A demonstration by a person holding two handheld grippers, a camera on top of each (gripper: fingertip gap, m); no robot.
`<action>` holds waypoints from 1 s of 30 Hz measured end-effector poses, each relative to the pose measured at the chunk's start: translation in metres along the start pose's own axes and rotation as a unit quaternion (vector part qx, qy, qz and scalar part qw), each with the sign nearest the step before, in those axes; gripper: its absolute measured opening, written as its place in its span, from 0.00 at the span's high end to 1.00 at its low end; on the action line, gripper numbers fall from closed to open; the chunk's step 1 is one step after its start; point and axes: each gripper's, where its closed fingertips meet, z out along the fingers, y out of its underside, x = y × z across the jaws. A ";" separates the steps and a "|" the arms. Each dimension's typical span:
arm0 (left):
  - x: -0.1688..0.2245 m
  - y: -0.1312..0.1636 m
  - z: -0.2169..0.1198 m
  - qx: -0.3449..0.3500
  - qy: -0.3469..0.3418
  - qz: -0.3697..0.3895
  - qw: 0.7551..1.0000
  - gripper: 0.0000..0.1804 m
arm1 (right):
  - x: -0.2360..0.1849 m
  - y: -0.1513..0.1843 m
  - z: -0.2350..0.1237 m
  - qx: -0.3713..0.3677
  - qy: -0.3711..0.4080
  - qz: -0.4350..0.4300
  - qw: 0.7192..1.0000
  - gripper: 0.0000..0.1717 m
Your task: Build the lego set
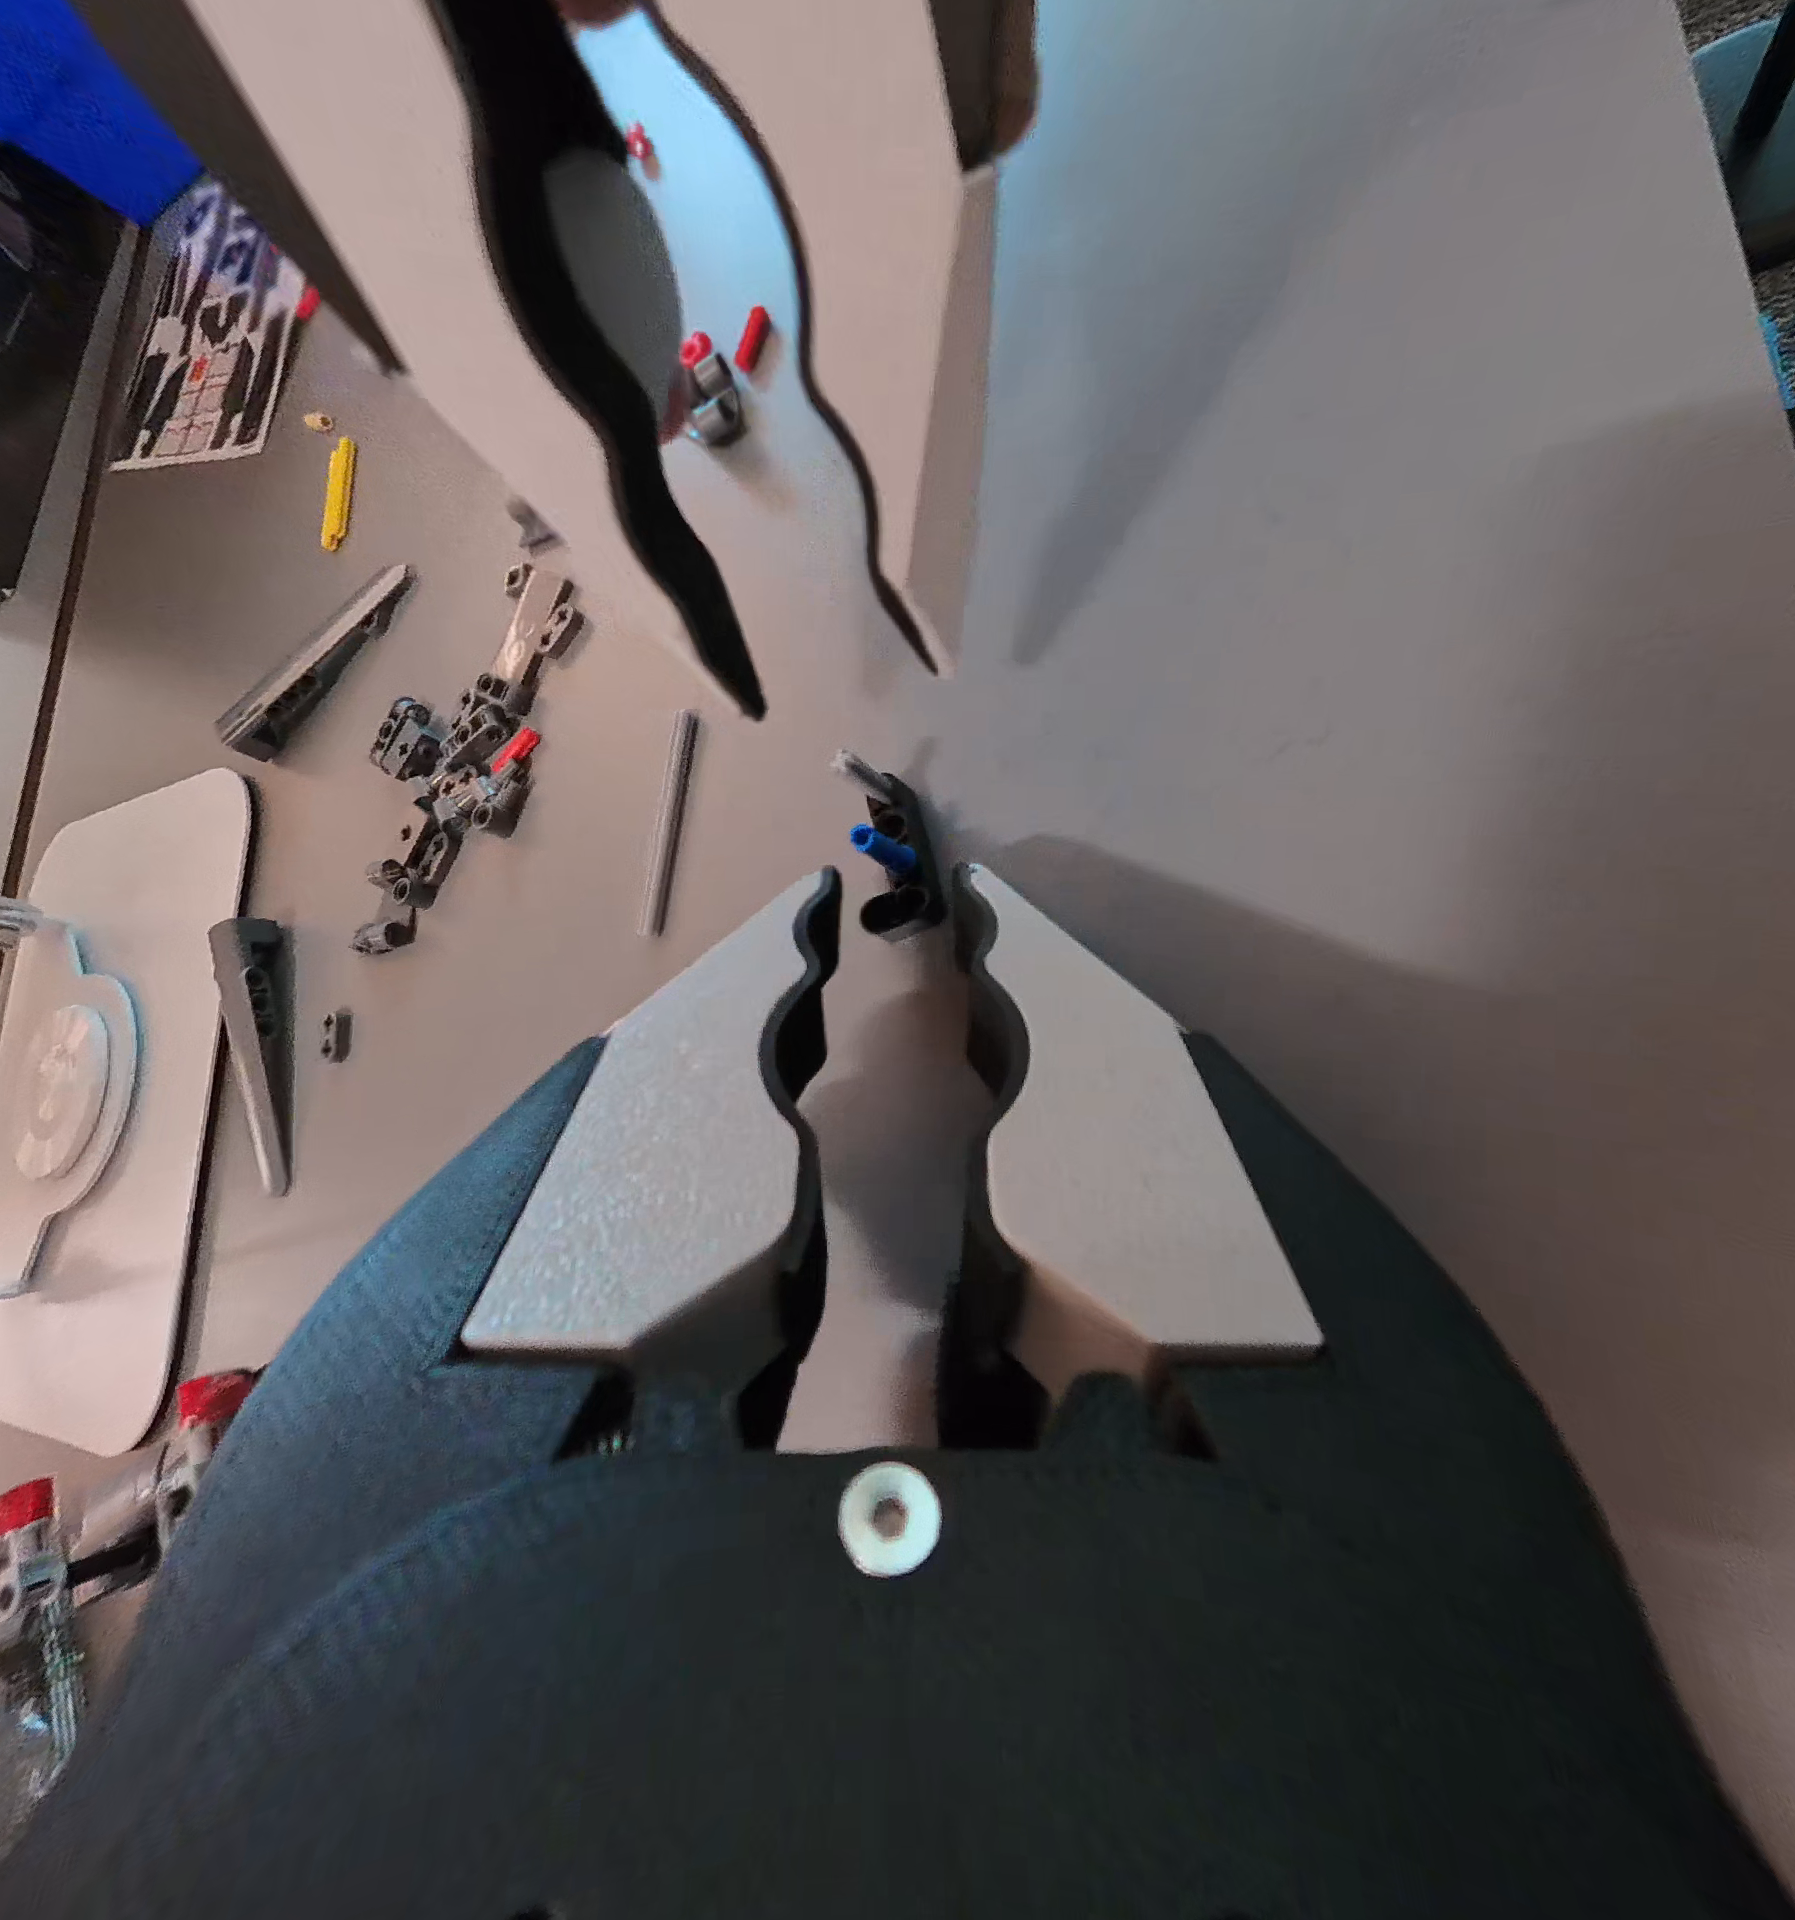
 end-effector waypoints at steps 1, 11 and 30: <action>-0.001 0.000 -0.001 0.002 0.000 -0.004 1.000 0.88 | -0.001 0.000 0.001 0.006 0.000 0.002 1.000 0.82; 0.001 0.006 -0.001 -0.017 0.007 -0.012 1.000 0.93 | 0.004 -0.001 0.027 0.003 -0.018 -0.017 1.000 0.97; -0.016 -0.008 -0.026 0.023 -0.026 0.006 0.999 0.81 | 0.039 -0.011 -0.020 0.092 0.059 -0.030 0.994 0.77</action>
